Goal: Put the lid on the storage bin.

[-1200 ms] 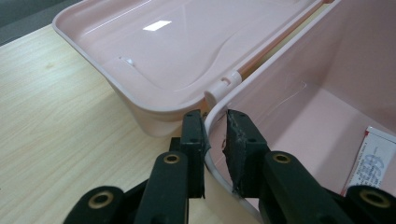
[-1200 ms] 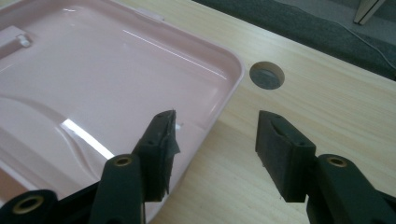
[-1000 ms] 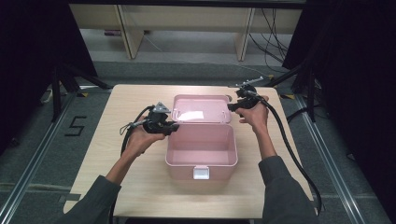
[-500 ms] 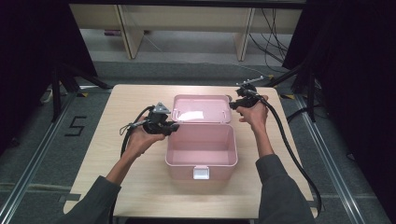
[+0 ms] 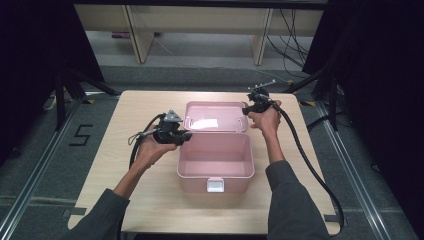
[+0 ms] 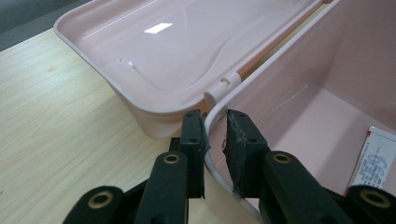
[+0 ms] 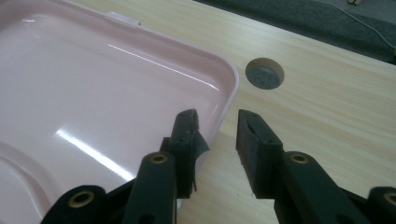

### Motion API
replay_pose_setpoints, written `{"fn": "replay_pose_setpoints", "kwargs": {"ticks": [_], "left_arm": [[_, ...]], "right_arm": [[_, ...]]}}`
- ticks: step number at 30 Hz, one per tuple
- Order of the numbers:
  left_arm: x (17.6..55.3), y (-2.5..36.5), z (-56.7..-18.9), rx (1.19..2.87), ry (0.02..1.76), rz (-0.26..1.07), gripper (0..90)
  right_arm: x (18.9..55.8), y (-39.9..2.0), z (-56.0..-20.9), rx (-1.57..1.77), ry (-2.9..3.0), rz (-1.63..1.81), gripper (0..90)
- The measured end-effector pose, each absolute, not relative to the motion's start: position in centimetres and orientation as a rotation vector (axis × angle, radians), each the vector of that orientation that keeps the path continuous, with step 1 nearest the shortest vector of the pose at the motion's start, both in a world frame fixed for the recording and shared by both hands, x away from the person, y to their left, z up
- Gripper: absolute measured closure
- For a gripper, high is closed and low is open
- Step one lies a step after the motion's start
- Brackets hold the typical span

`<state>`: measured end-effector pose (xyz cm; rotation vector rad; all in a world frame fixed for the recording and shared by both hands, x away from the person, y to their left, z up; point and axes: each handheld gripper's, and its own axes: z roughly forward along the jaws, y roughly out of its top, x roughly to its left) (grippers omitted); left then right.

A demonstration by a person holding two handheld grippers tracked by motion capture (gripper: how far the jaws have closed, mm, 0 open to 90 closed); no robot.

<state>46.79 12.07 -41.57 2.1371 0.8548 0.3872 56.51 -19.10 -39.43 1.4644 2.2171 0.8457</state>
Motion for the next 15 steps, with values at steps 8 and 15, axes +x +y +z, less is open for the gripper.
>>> {"fn": "replay_pose_setpoints", "kwargs": {"ticks": [8, 15], "left_arm": [[46.8, 12.1, -41.6, 2.134, 0.854, 0.386, 76.9], [46.8, 12.1, -41.6, 2.134, 0.852, 0.39, 76.8]], "right_arm": [[57.3, -18.7, -40.4, 1.462, 2.23, 0.798, 71.7], [57.7, -18.3, -40.9, 1.48, 2.22, 0.767, 73.2]]}}
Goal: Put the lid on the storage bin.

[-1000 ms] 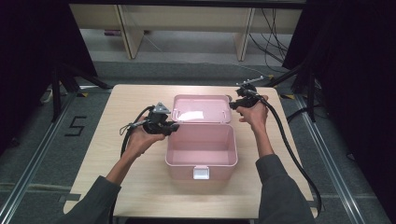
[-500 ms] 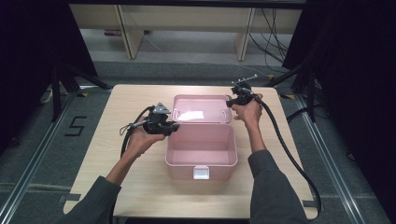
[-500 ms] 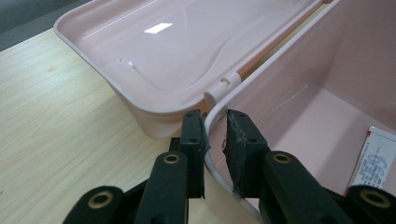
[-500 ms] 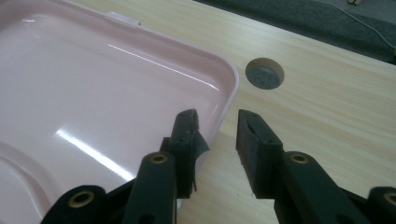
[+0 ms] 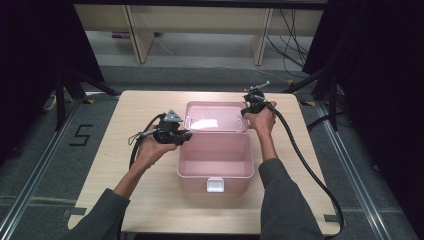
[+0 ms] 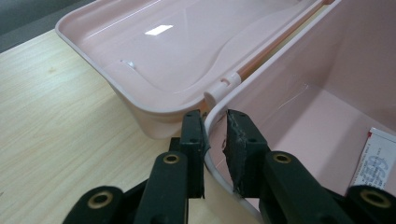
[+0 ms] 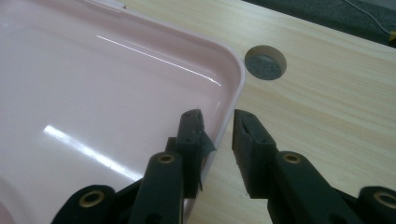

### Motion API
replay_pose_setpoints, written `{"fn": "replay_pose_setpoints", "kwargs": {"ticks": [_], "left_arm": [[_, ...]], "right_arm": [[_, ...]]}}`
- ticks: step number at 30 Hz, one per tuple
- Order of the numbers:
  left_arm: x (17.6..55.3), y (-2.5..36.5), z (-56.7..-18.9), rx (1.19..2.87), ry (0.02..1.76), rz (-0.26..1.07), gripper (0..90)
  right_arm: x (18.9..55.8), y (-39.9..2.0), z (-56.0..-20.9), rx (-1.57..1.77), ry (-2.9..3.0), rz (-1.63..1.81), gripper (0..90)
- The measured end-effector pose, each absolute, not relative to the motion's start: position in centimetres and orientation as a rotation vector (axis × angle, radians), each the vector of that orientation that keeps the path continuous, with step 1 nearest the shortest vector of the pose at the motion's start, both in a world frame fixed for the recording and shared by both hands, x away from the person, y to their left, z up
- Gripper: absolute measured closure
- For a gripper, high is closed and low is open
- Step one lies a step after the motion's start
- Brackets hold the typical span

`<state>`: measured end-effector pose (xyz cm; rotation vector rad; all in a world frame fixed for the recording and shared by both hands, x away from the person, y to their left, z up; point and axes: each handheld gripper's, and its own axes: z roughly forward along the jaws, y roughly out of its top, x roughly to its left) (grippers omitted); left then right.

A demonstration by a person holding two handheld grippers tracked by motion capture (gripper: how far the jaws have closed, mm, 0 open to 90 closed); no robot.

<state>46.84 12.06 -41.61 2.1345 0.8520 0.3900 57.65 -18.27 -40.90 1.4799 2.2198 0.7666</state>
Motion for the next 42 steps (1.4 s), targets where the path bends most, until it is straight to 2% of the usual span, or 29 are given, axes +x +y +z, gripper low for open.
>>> {"fn": "replay_pose_setpoints", "kwargs": {"ticks": [19, 42], "left_arm": [[46.8, 12.0, -41.7, 2.131, 0.846, 0.393, 76.7], [46.9, 11.9, -41.8, 2.126, 0.816, 0.402, 76.5]], "right_arm": [[57.4, -17.3, -40.2, 1.503, 2.18, 0.678, 79.0], [55.9, -17.4, -38.1, 1.444, 2.115, 0.706, 80.9]]}}
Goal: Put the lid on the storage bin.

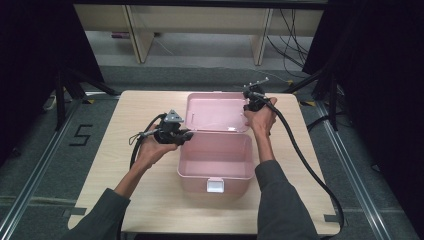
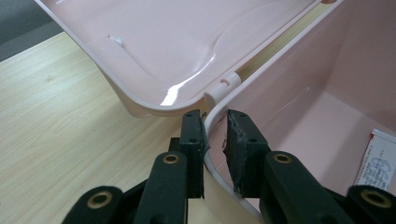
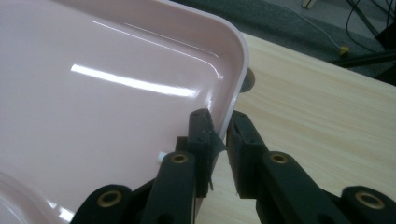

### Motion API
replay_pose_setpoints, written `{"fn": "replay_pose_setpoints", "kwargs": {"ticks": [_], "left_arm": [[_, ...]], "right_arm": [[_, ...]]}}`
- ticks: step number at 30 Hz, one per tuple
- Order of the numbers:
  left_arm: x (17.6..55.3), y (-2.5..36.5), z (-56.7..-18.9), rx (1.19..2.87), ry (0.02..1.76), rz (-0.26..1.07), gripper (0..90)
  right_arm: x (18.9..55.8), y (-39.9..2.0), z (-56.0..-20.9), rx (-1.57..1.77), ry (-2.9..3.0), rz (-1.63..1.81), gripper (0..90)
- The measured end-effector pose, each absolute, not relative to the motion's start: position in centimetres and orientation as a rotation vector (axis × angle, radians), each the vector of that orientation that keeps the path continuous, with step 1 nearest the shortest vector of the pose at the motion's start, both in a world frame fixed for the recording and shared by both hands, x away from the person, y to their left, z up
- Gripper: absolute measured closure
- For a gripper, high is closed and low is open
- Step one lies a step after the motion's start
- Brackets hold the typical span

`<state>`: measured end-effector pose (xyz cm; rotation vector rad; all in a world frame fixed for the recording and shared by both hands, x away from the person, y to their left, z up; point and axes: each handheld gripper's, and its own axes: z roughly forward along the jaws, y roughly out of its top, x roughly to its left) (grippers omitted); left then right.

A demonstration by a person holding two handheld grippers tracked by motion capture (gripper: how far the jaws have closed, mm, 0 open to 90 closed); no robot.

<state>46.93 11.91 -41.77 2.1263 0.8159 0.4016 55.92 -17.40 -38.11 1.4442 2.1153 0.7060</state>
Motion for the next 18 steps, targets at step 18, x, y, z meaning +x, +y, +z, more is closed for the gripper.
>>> {"fn": "replay_pose_setpoints", "kwargs": {"ticks": [18], "left_arm": [[46.9, 11.8, -41.8, 2.128, 0.81, 0.421, 76.4]], "right_arm": [[53.6, -18.0, -35.5, 1.335, 2.08, 0.789, 81.0]]}}
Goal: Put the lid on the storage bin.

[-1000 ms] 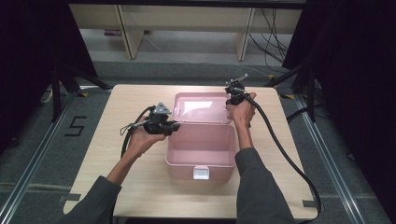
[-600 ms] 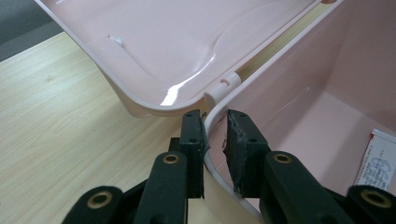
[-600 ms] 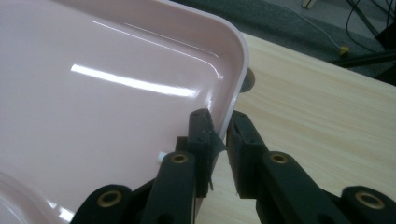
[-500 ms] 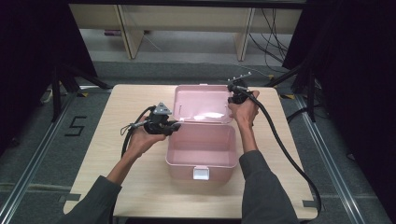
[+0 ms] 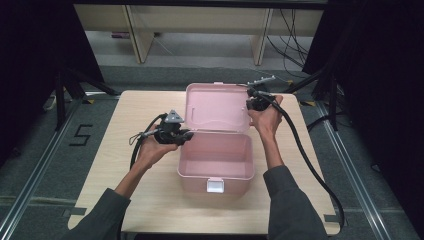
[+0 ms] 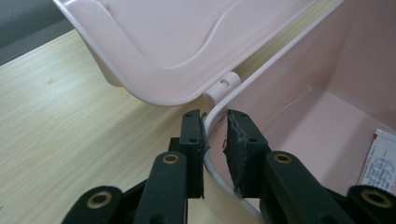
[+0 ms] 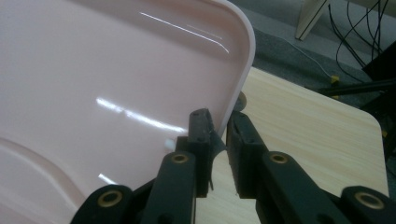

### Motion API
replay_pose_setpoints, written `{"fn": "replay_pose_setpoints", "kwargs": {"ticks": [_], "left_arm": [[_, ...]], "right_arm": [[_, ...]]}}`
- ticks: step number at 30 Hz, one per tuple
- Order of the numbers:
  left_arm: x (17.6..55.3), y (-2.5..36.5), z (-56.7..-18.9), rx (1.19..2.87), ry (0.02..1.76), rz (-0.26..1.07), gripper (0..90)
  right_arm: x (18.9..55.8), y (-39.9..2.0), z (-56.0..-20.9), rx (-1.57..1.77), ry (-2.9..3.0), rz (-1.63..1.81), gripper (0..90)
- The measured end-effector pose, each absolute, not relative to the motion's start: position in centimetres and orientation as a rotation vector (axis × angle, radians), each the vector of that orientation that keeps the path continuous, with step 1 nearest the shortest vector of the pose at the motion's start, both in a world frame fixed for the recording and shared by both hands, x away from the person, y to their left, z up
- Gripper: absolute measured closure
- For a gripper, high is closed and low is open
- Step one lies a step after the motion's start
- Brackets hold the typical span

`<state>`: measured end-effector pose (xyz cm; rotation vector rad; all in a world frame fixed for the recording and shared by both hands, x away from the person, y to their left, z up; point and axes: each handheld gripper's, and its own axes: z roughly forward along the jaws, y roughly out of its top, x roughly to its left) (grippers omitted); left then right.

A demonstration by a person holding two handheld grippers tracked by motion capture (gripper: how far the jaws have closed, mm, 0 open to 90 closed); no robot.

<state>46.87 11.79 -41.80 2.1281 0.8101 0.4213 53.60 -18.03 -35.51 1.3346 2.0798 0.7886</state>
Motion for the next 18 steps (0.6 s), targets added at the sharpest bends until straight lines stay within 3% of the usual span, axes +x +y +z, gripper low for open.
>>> {"fn": "replay_pose_setpoints", "kwargs": {"ticks": [18], "left_arm": [[46.8, 11.7, -41.8, 2.136, 0.811, 0.438, 76.2]], "right_arm": [[50.4, -18.5, -33.5, 1.213, 2.043, 0.862, 81.9]]}}
